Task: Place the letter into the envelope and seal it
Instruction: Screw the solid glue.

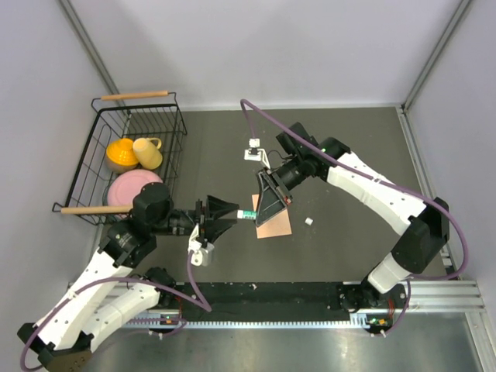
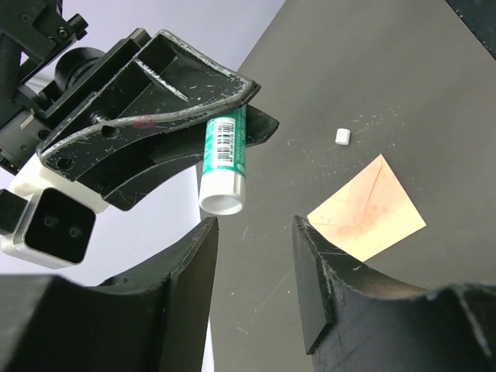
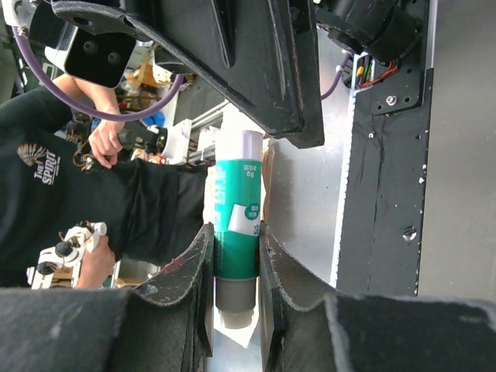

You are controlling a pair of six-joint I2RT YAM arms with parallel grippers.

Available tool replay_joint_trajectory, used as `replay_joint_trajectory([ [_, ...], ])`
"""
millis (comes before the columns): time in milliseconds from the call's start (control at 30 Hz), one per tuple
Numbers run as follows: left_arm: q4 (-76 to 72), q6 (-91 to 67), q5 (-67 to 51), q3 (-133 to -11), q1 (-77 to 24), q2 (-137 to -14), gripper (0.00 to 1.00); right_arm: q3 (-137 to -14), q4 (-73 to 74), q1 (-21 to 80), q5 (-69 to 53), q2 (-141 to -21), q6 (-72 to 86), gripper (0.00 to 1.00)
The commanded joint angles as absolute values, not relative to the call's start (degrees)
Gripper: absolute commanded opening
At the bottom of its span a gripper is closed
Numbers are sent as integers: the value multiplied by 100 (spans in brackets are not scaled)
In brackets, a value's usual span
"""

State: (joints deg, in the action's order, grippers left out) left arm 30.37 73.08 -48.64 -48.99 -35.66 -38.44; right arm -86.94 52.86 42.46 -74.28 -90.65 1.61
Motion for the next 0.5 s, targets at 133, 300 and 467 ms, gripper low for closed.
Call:
replay_joint_trajectory([
  [133,2259,6917,-4605,-5071,-3770,-3771,50,-8728,5115,4315,-7734,-9132,229,0],
  [300,2180,6995,-4597,-5098,-3884,-3788,47,-8728,5115,4377,-7734,-9184,246,0],
  [467,2329,7224,-4658,-5150,-4008,-3788,18,-8780,5107,4377,-7691,-9185,281,0],
])
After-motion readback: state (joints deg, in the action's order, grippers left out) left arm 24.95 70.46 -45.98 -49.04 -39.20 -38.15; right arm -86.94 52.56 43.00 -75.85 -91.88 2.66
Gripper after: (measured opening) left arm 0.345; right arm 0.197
